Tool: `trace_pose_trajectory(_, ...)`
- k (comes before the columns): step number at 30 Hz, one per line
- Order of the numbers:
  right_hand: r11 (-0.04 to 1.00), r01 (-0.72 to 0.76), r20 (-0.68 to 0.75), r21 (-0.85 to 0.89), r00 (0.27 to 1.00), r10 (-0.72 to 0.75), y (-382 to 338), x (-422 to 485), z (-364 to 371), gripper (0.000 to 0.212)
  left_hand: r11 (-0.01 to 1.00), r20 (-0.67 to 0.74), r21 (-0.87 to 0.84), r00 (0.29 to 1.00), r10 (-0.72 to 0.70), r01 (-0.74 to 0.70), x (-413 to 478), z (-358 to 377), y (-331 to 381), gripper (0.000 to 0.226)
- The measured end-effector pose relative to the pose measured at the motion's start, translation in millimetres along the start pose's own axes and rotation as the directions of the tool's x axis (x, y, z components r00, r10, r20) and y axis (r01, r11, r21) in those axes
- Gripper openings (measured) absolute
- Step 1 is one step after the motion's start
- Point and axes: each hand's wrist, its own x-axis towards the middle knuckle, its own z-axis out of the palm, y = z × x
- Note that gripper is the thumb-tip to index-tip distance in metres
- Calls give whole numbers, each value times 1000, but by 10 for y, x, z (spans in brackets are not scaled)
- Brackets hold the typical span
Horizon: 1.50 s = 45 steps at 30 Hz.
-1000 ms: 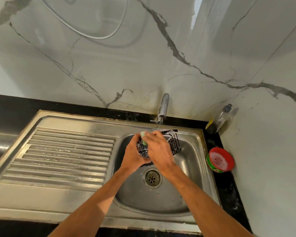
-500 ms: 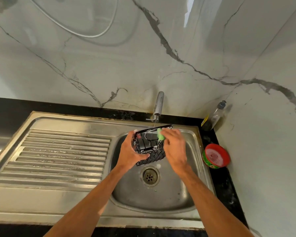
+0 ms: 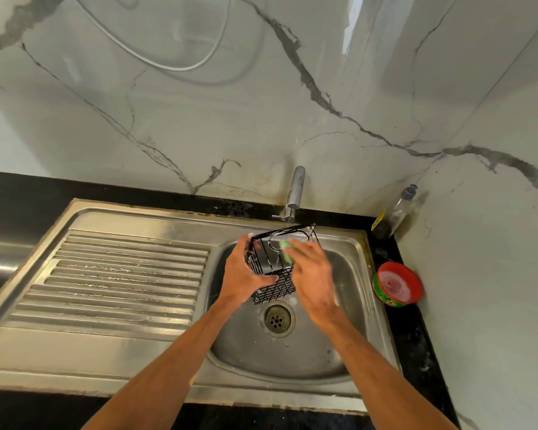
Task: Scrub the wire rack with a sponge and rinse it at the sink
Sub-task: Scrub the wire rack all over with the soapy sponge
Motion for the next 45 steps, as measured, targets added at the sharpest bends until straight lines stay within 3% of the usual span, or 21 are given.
trace_pose_trajectory(2,982,190,81,20,978,-191,-137,-44,68,42,1000,-20,11,1000,-20,20,6,-6,-30,94)
trace_pose_trajectory(3,980,200,74,26,977,-201,-95,-8,36,44,999,-31,10,999,-38,38,6,-4,-29,94)
trace_pose_trajectory(5,997,-32,8,64,999,32,136,87,-36,46,996,-58,6,995,-84,85,5,0,-1,99)
trace_pose_trajectory(7,950,-279,-57,141,955,290,279,160,-84,42,993,-84,8,990,-116,118,-3,15,12,103)
trace_pose_trajectory(8,944,-285,-53,167,953,297,238,174,-73,43,991,-94,11,987,-131,133,-14,15,22,104)
trace_pose_trajectory(11,982,-88,-9,168,996,91,23,105,22,44,981,-136,4,972,-191,193,-24,-8,98,106)
trace_pose_trajectory(12,981,-84,-26,175,996,90,63,88,33,44,976,-156,-2,964,-216,218,-31,-18,103,102)
trace_pose_trajectory(16,864,-428,-90,266,881,464,366,97,79,43,942,-245,-102,910,-335,320,-98,-65,117,70)
trace_pose_trajectory(19,913,-316,54,258,948,312,104,9,209,41,905,-266,-174,866,-423,389,-112,-41,30,65)
trace_pose_trajectory(21,938,-227,124,262,972,201,0,-55,282,39,881,-273,-192,838,-472,433,-108,-20,-65,76)
trace_pose_trajectory(24,897,-347,62,273,937,344,158,89,299,37,841,-272,-229,798,-538,490,-130,-32,-95,89)
trace_pose_trajectory(26,880,-381,72,283,924,376,175,198,310,36,803,-257,-292,766,-590,520,-159,-38,-45,83)
trace_pose_trajectory(30,970,-72,228,232,974,17,18,229,423,38,702,-187,-453,711,-678,550,-189,10,54,75)
trace_pose_trajectory(34,923,-291,142,253,954,262,195,491,409,36,669,-174,-502,693,-699,549,-183,42,121,59)
trace_pose_trajectory(39,976,44,255,212,962,-99,-56,376,408,32,631,-188,-540,651,-735,556,-194,137,146,66)
trace_pose_trajectory(43,950,-279,135,142,956,261,410,509,350,33,595,-188,-576,618,-763,560,-182,156,178,53)
trace_pose_trajectory(45,959,-238,191,152,959,208,328,465,355,32,575,-188,-608,605,-774,547,-183,191,197,51)
